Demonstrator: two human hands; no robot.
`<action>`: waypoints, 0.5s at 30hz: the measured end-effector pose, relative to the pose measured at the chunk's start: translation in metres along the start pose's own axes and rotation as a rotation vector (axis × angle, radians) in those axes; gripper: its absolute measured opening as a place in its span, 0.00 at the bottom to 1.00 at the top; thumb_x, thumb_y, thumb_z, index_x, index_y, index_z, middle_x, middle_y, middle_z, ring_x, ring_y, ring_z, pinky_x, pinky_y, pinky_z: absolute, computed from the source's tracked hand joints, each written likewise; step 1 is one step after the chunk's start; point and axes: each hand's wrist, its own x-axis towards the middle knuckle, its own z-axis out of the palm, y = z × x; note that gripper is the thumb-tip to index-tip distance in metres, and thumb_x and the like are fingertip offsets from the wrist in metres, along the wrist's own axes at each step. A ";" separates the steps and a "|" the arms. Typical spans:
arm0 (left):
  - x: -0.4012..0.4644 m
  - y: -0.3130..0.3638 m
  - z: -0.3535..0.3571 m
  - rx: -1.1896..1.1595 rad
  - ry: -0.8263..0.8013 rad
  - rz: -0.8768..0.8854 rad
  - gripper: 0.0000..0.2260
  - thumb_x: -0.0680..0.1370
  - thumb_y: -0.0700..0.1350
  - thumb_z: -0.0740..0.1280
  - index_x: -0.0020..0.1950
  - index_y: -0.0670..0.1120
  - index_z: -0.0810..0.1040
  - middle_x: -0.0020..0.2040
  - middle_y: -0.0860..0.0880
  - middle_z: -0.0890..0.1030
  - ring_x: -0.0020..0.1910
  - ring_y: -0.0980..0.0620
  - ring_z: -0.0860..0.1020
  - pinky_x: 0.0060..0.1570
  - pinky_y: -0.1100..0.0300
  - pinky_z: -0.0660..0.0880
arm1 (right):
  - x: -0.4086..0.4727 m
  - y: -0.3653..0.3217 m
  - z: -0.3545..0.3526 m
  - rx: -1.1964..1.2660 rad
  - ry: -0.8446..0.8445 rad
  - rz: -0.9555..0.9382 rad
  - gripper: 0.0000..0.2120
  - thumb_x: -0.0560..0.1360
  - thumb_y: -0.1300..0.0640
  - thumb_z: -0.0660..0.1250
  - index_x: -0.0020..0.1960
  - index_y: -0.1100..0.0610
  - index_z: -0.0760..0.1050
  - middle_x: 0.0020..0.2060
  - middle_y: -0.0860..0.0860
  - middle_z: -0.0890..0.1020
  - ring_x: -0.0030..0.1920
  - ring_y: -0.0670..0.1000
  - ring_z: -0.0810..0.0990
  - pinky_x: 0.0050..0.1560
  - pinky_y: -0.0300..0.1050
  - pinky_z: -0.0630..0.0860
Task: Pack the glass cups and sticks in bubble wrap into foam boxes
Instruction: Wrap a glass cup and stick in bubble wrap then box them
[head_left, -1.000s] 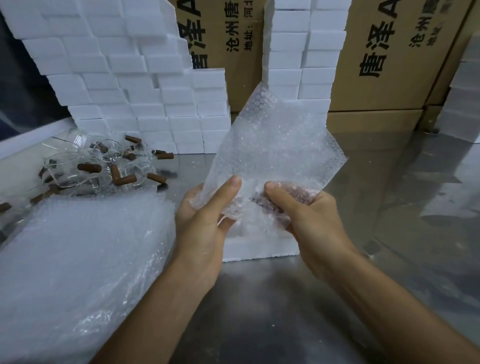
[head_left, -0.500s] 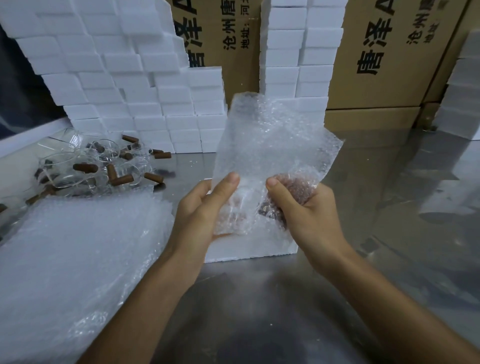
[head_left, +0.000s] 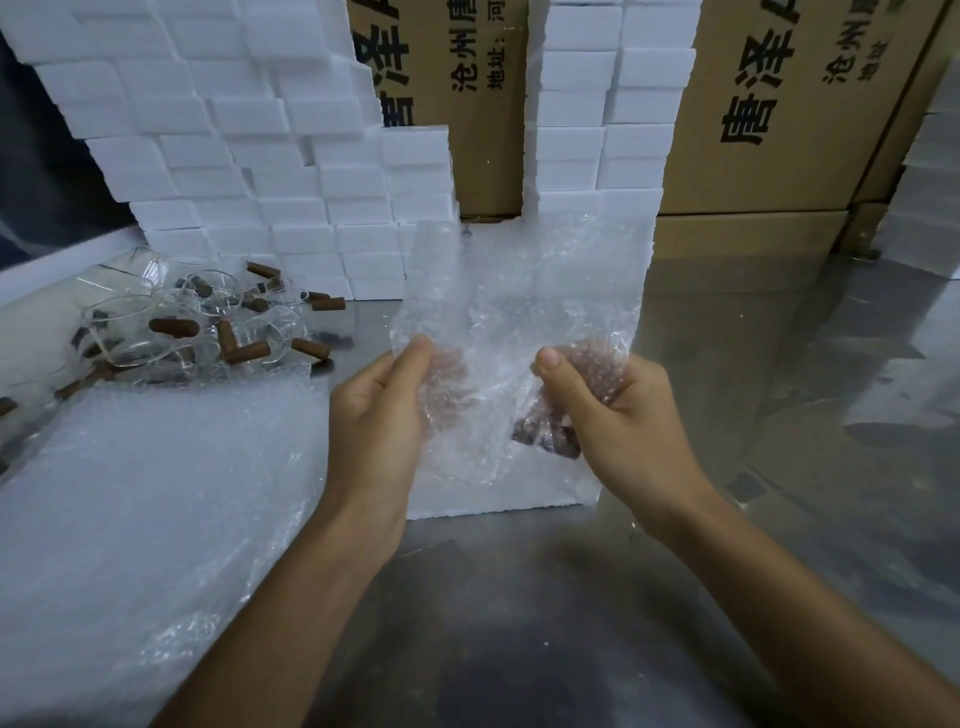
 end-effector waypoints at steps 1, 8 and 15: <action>0.000 0.000 0.000 -0.015 0.003 0.002 0.11 0.81 0.50 0.66 0.42 0.54 0.87 0.47 0.50 0.87 0.50 0.50 0.85 0.57 0.46 0.79 | 0.000 0.000 -0.001 0.008 0.001 0.014 0.16 0.81 0.58 0.65 0.42 0.71 0.76 0.23 0.47 0.75 0.23 0.42 0.75 0.27 0.31 0.72; 0.003 -0.001 -0.001 -0.071 0.075 0.001 0.14 0.82 0.49 0.65 0.40 0.55 0.86 0.45 0.50 0.86 0.51 0.48 0.84 0.46 0.53 0.82 | 0.002 0.004 -0.003 -0.066 0.131 0.120 0.09 0.79 0.48 0.67 0.55 0.52 0.75 0.38 0.48 0.84 0.37 0.45 0.83 0.38 0.44 0.78; 0.003 0.000 -0.002 -0.088 0.070 -0.027 0.09 0.82 0.50 0.63 0.54 0.56 0.83 0.52 0.55 0.85 0.53 0.54 0.83 0.57 0.52 0.78 | -0.003 0.007 -0.006 -0.632 0.096 -0.479 0.26 0.78 0.45 0.64 0.73 0.53 0.65 0.71 0.45 0.68 0.73 0.46 0.67 0.69 0.49 0.68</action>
